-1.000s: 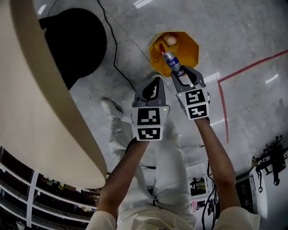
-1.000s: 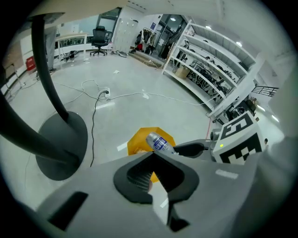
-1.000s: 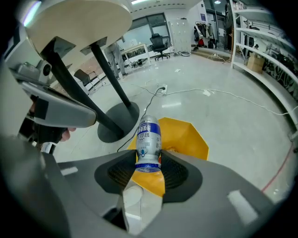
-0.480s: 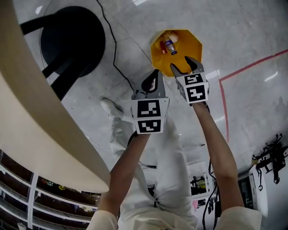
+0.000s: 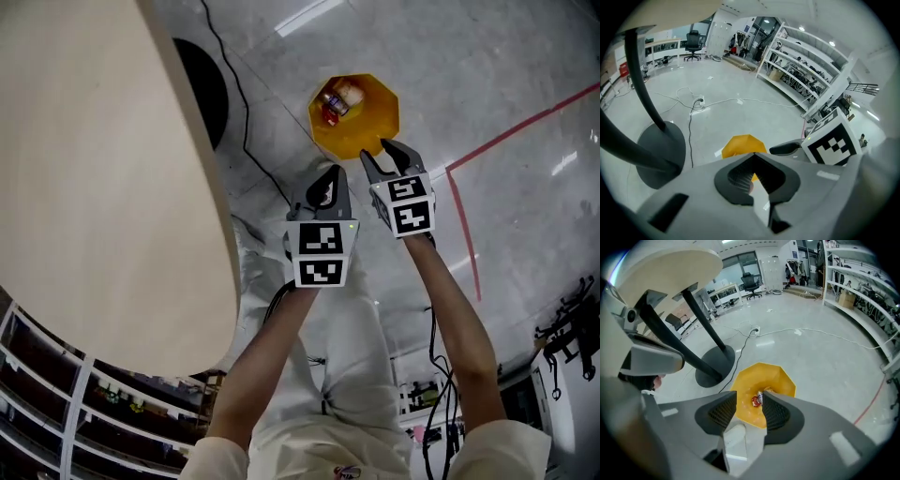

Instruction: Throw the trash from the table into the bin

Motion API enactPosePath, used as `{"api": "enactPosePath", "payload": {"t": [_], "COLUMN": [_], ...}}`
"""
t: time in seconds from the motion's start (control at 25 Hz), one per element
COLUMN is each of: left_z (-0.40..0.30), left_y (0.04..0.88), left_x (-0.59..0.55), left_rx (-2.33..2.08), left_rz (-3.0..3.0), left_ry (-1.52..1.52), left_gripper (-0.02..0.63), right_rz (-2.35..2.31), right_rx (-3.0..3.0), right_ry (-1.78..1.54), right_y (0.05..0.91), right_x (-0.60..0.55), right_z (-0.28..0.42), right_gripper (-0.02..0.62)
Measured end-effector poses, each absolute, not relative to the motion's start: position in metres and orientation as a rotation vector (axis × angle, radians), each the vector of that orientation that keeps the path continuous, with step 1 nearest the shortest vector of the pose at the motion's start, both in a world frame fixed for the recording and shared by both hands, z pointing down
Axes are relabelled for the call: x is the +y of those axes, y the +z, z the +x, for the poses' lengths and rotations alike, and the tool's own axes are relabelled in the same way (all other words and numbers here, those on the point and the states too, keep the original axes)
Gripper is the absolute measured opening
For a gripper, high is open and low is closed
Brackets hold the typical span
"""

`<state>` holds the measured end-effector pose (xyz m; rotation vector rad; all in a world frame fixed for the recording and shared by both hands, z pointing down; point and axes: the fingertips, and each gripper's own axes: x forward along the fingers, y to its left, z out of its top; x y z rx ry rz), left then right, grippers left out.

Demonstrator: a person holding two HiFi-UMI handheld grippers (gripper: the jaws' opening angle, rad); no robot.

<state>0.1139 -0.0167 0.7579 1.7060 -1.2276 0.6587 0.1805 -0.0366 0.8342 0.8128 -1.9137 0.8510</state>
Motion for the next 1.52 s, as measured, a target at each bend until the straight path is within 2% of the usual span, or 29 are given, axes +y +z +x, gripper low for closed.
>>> {"api": "enactPosePath", "payload": {"t": [0.24,0.32,0.44,0.92,1.2,1.52], "left_z": [0.127,0.127,0.126,0.100,0.056,-0.027], "left_y": [0.685,0.664,0.630,0.515,0.456,0.391], "left_x": [-0.012,-0.003,0.010,0.049,0.082,0.127], "left_rx": [-1.204,-1.195,-1.178,-1.172,-1.242,-1.379], "left_rz": [1.810,1.822,1.830,1.899,1.866,1.819], "left_ry": [0.640,0.642,0.650,0.630,0.563,0.465], "left_gripper": [0.005,0.005,0.005,0.005,0.005,0.005], "right_rz": [0.829,0.838,0.852,0.909,0.853,0.744], "right_rx": [-1.983,-1.978,-1.989,-2.066,-2.178,-2.289], "right_ry": [0.828,0.845,0.852,0.895,0.808,0.758], "right_y": [0.769,0.747,0.707,0.584,0.499,0.419], "right_x": [-0.032,-0.024,-0.016,0.005,0.029,0.075], "right_z": [0.182,0.182,0.179,0.166,0.107,0.028], "right_gripper": [0.165,0.084,0.027,0.005,0.005,0.005]}}
